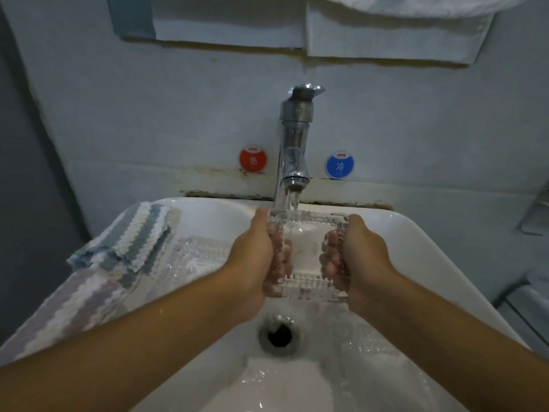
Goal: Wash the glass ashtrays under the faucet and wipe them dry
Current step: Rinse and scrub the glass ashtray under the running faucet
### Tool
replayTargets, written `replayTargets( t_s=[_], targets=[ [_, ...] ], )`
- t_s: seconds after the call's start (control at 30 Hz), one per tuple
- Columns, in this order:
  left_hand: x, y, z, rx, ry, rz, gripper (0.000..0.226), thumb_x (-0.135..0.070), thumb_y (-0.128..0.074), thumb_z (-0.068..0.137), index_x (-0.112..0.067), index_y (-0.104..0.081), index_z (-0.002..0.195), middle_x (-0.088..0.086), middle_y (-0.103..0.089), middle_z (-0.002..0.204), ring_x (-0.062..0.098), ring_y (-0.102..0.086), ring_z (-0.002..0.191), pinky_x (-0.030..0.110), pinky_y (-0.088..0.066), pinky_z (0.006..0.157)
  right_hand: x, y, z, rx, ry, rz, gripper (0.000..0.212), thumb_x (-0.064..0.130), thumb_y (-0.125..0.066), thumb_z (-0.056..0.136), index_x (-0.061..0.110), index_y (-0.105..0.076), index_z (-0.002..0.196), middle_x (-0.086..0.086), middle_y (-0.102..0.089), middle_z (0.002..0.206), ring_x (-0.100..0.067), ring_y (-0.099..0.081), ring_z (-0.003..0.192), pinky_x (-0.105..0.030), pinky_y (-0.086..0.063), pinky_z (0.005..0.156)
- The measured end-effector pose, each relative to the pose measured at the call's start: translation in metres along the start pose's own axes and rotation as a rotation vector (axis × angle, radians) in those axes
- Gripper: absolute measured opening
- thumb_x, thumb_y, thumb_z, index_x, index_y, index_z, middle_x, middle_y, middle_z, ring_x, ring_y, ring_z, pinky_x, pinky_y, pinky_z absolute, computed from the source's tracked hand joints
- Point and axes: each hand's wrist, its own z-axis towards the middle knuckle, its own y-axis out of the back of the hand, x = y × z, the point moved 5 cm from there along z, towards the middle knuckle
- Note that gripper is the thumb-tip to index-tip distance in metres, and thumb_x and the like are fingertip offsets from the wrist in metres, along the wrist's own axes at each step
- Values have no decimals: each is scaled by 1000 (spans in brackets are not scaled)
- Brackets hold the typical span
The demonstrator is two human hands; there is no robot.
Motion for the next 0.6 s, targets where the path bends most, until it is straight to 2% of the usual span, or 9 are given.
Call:
replayTargets(
  t_s=[0.1, 0.2, 0.27, 0.3, 0.37, 0.47, 0.6],
  targets=[
    [1, -2, -1, 96, 115, -115, 59, -57, -35, 102, -18, -52, 61, -5, -44, 50, 10, -35, 38, 21, -27, 40, -3, 0, 0, 50, -65, 31, 41, 26, -33, 101, 16, -45, 64, 0, -40, 43, -11, -34, 29, -14, -22, 28],
    [-2, -4, -4, -31, -50, 116, 61, -59, -24, 103, -12, -62, 89, -3, -52, 59, 10, -41, 46, 22, -33, 42, -3, 3, 2, -1, -29, -33, 45, 29, -31, 103, 16, -44, 63, 0, -40, 45, -11, -33, 31, -13, -23, 31],
    [-3, -6, -6, -116, -198, 266, 56, -58, -24, 102, -15, -59, 103, -3, -51, 71, 9, -43, 54, 20, -36, 47, 1, 3, 3, -35, 28, -105, 47, 33, -30, 105, 15, -45, 64, 1, -41, 42, -9, -35, 28, -15, -26, 33],
    [-2, -8, -8, -126, -235, 282, 53, -58, -26, 101, -16, -58, 103, -3, -48, 73, 8, -42, 56, 19, -36, 48, 3, 3, 3, -40, 46, -131, 47, 34, -30, 105, 15, -46, 65, 2, -42, 39, -9, -36, 27, -16, -27, 34],
    [-1, -7, -8, -136, -238, 225, 55, -61, -27, 99, -16, -58, 88, -5, -46, 64, 8, -41, 52, 22, -36, 50, 5, 2, 3, -18, 49, -139, 46, 35, -30, 106, 15, -46, 67, 3, -43, 38, -8, -37, 27, -16, -27, 34],
    [-5, -1, -7, -93, -112, 96, 65, -66, -27, 99, -17, -53, 64, -5, -47, 49, 10, -40, 41, 27, -34, 50, 2, 0, 2, 68, -6, -79, 46, 30, -32, 103, 17, -44, 61, 2, -40, 42, -11, -34, 32, -16, -25, 32],
    [-4, -5, -7, 79, 76, -123, 58, -59, -34, 100, -19, -52, 63, -1, -45, 56, 13, -36, 49, 27, -33, 52, -3, -1, 3, 126, -78, -7, 43, 23, -34, 100, 17, -46, 60, 2, -41, 41, -10, -35, 29, -16, -26, 32]
  ],
)
